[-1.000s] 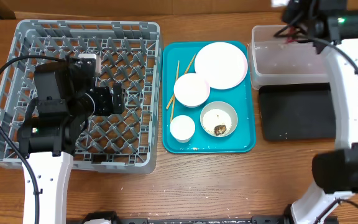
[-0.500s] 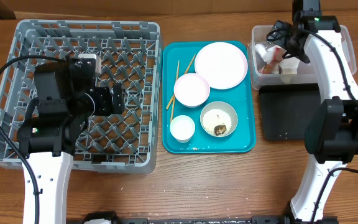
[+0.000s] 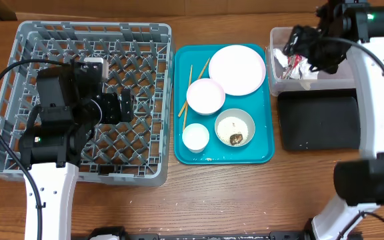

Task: Sort waste into correct bins and load items into the dishwasher
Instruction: 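Carry the trash to the clear bin and release it, then grasp the rim of the white rice bowl with right gripper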

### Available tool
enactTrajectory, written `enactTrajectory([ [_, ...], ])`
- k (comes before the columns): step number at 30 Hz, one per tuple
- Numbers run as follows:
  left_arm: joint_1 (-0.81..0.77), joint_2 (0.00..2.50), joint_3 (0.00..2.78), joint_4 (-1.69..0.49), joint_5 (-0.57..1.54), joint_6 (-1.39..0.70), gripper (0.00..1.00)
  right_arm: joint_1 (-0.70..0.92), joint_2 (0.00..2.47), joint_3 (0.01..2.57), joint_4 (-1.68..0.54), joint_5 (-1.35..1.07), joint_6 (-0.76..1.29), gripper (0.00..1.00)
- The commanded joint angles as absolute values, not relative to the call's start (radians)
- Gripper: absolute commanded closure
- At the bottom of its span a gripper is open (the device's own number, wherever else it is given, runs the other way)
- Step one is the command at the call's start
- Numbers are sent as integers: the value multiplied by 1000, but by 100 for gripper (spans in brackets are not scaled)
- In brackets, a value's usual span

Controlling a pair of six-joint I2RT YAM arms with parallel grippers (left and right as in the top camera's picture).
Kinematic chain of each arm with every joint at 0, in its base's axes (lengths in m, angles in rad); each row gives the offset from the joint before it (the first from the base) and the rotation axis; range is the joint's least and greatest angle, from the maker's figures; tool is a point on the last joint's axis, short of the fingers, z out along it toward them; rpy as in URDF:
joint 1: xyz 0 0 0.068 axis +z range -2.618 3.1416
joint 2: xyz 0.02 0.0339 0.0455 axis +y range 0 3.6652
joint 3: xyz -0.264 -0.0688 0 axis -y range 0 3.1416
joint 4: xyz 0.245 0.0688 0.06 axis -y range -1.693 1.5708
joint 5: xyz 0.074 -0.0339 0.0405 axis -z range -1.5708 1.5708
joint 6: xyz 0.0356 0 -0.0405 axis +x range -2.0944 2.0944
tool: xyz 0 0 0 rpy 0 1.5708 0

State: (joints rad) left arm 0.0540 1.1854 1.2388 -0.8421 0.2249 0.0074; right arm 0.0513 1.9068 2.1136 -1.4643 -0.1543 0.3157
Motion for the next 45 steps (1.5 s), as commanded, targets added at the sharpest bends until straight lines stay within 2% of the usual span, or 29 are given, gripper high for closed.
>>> enactTrajectory([
  [1, 52, 1191, 1261, -841, 229, 23, 0, 150, 1911, 2089, -1509, -204, 367, 17],
  [4, 52, 1191, 1261, -841, 229, 23, 0, 248, 1911, 2009, -1500, -202, 376, 17],
  [9, 52, 1191, 1261, -841, 229, 23, 0, 387, 1911, 1857, -1383, -105, 507, 22],
  [15, 52, 1191, 1261, -841, 229, 23, 0, 508, 1911, 1674, -1209, 52, 664, 37],
  [18, 52, 1191, 1261, -841, 229, 23, 0, 547, 1914, 1589, -1094, 70, 670, 43],
  [29, 52, 1191, 1261, -841, 229, 23, 0, 599, 1932, 1419, -896, 69, 635, 59],
  [37, 52, 1191, 1261, -841, 229, 23, 0, 609, 1932, 1393, -882, 67, 589, 71],
  [45, 52, 1191, 1261, -841, 229, 23, 0, 636, 1938, 1362, -849, 67, 515, 76],
])
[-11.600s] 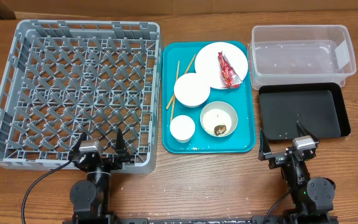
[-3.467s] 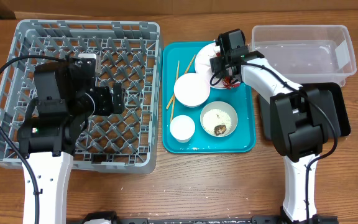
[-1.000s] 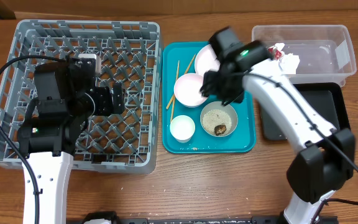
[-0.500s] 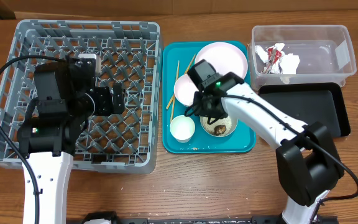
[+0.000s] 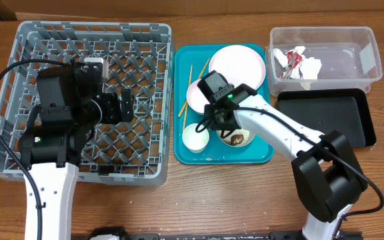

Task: Sort waste into correct bins and load items into the dishwasher
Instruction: 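Grasp the rim of the white rice bowl with right gripper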

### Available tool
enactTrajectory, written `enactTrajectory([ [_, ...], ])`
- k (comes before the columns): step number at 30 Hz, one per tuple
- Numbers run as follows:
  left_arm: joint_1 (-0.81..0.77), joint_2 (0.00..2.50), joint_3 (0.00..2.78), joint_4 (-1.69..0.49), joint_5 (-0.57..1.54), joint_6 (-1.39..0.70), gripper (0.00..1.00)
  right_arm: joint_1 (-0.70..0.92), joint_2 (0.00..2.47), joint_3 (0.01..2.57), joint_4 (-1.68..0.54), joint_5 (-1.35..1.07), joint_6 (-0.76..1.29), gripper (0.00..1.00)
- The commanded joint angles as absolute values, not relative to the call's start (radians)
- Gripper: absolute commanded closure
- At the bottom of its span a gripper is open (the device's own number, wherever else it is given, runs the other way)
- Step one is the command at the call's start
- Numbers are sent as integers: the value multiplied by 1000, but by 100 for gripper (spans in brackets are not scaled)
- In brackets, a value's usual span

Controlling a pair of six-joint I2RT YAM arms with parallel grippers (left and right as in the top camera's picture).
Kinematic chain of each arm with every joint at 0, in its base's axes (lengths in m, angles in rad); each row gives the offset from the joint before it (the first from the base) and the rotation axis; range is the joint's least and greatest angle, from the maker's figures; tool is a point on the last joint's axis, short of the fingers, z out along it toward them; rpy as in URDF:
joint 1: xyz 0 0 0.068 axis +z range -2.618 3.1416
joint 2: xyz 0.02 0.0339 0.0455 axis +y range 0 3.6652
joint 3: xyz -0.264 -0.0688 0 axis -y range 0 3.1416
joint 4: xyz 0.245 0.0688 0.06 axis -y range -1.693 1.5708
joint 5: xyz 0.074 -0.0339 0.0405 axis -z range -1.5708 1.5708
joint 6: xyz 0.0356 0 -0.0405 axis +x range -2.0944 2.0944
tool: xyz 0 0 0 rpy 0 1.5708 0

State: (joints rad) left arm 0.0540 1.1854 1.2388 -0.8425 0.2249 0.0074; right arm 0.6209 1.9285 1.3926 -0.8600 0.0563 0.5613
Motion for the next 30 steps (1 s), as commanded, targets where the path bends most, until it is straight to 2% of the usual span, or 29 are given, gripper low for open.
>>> enactTrajectory([
  [1, 52, 1191, 1261, -841, 229, 23, 0, 636, 1938, 1351, -846, 67, 515, 76],
  [6, 52, 1191, 1261, -841, 229, 23, 0, 636, 1938, 1332, -847, 75, 515, 83],
  [10, 52, 1191, 1261, -841, 229, 23, 0, 636, 1937, 1336, -851, 75, 515, 96],
  [22, 52, 1191, 1261, -841, 229, 23, 0, 617, 1762, 1459, -1032, 77, 507, 96],
  [30, 52, 1191, 1261, -841, 229, 23, 0, 430, 1551, 1465, -1079, -59, 389, 96],
])
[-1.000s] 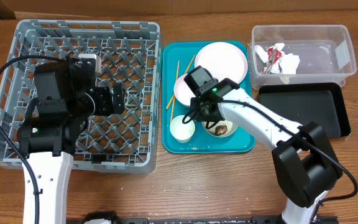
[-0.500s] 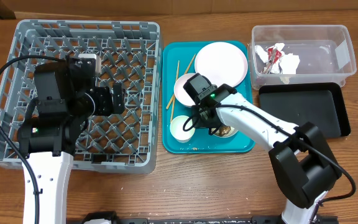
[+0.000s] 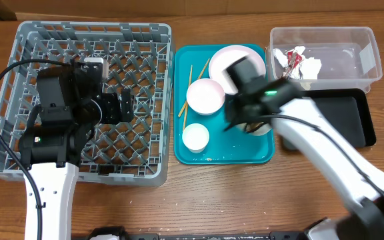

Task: Sort waste into correct bins and load items into the dishwasher
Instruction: 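Grasp the rim of the white rice bowl with right gripper, then tip the rice bowl over the black tray to dump the rice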

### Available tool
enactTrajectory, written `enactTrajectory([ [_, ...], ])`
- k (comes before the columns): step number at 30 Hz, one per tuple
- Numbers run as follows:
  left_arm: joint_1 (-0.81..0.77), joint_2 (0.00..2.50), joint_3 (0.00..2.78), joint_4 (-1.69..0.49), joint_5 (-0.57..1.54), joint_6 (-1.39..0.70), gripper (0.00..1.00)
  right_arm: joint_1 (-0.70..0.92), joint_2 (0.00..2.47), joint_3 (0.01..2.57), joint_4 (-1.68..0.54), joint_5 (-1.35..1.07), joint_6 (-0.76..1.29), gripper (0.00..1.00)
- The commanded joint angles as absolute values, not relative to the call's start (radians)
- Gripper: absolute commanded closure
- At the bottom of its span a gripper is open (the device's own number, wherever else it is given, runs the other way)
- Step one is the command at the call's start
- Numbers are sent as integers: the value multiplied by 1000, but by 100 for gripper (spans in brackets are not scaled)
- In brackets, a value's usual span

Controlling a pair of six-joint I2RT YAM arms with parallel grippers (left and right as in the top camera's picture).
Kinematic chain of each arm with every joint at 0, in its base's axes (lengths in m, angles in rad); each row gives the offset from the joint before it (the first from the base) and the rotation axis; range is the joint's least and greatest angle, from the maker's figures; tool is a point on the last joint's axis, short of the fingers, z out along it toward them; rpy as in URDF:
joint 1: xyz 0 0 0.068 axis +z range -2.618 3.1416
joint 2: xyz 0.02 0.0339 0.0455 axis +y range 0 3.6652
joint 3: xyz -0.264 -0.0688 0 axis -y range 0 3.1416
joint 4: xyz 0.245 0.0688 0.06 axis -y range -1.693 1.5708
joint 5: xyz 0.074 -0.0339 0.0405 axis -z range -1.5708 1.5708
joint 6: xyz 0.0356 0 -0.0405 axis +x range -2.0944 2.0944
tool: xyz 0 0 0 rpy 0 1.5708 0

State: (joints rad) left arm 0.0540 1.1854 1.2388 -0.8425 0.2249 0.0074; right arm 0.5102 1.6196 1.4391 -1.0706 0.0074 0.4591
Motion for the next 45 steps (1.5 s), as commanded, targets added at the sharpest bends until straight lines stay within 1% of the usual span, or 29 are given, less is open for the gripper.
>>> enactTrajectory([
  [1, 52, 1191, 1261, -841, 229, 23, 0, 394, 1540, 1464, -1084, -83, 375, 96],
  [5, 52, 1191, 1261, -841, 229, 23, 0, 245, 1530, 1435, -1073, -249, 265, 96],
  [8, 52, 1191, 1261, -841, 229, 23, 0, 115, 1530, 1368, -1026, -397, 194, 96],
  [16, 52, 1191, 1261, -841, 229, 23, 0, -147, 1532, 1205, -896, -769, 51, 96],
  [23, 52, 1191, 1261, -841, 229, 23, 0, -323, 1533, 1049, -751, -1001, 22, 96],
  [28, 52, 1191, 1261, -841, 229, 23, 0, -403, 1559, 945, -627, -1137, 22, 96],
  [32, 52, 1191, 1261, -841, 229, 23, 0, -434, 1576, 908, -568, -1188, 22, 96],
  [45, 52, 1191, 1261, -841, 229, 23, 0, -463, 1579, 902, -562, -1214, 37, 96],
])
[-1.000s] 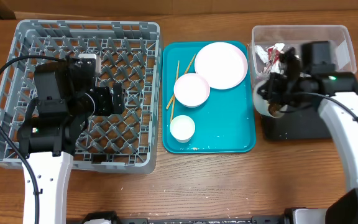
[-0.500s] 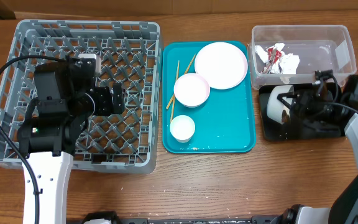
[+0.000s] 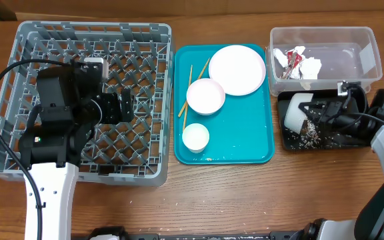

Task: Sort waste into correct bins and load items into the dishwasher
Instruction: 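Tip the rice bowl over the black tray to dump the rice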

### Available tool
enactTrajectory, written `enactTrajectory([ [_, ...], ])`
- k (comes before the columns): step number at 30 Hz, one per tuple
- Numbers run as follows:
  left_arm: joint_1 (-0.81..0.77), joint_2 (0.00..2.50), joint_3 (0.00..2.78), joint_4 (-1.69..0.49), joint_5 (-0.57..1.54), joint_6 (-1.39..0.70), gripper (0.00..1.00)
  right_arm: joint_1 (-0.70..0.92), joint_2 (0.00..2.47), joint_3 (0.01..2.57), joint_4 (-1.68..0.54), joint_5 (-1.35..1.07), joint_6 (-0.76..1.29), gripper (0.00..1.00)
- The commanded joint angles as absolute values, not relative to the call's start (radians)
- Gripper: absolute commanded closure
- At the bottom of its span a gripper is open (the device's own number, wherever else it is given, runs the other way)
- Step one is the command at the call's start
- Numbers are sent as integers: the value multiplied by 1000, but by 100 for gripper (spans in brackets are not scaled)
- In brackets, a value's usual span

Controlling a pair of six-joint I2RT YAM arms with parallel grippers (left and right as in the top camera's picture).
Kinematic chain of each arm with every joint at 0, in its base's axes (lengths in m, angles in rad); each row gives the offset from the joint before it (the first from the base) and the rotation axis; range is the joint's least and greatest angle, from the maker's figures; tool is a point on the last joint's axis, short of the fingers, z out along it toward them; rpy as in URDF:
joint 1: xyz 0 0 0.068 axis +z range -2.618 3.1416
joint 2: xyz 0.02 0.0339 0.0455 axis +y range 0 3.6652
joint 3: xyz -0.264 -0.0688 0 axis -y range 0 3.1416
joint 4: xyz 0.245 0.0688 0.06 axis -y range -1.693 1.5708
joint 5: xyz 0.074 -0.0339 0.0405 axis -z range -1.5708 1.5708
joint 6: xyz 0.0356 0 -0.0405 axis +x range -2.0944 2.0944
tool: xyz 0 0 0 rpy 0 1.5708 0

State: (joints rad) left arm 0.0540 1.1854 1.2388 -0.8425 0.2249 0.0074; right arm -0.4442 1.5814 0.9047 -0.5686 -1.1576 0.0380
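Note:
A white bowl (image 3: 297,111) lies tipped on its side over the left end of the black tray (image 3: 352,100). My right gripper (image 3: 315,110) is shut on its rim, reaching in from the right. Brown and white food scraps (image 3: 307,137) are scattered on the black tray under the bowl. The teal tray (image 3: 245,150) carries a large white plate (image 3: 237,69), a medium white bowl (image 3: 205,95), a small white cup (image 3: 195,137) and two chopsticks (image 3: 191,83). My left gripper (image 3: 124,107) hovers over the grey dish rack (image 3: 19,93); its fingers look like one dark mass.
A clear plastic bin (image 3: 342,63) holding crumpled wrappers and paper stands behind the black tray at the back right. The dish rack fills the left side of the wooden table. The left arm's cable loops over the rack's left half.
My right gripper was over the right side of the teal tray at the bowl with food. Now it holds that bowl tipped over the black tray, where scraps lie. The left arm has not moved.
My right gripper was first at the clear bin at the back right. Then it had come down to the food bowl on the teal tray and stayed at it. Now the bowl is off the teal tray, tipped over the black one, its scraps spilled there.

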Motion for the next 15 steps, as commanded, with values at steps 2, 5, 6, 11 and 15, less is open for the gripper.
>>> enactTrajectory([
  [2, 52, 1191, 1261, -841, 229, 23, 0, -471, 1579, 902, -563, -1225, 37, 96],
  [5, 52, 1191, 1261, -841, 229, 23, 0, -485, 1579, 902, -575, -1226, 37, 96],
  [6, 52, 1191, 1261, -841, 229, 23, 0, -491, 1579, 902, -579, -1227, 37, 96],
  [11, 52, 1191, 1261, -841, 229, 23, 0, -529, 1579, 902, -580, -1277, 36, 96],
  [15, 52, 1191, 1261, -841, 229, 23, 0, -575, 1580, 902, -577, -1351, 36, 96],
])
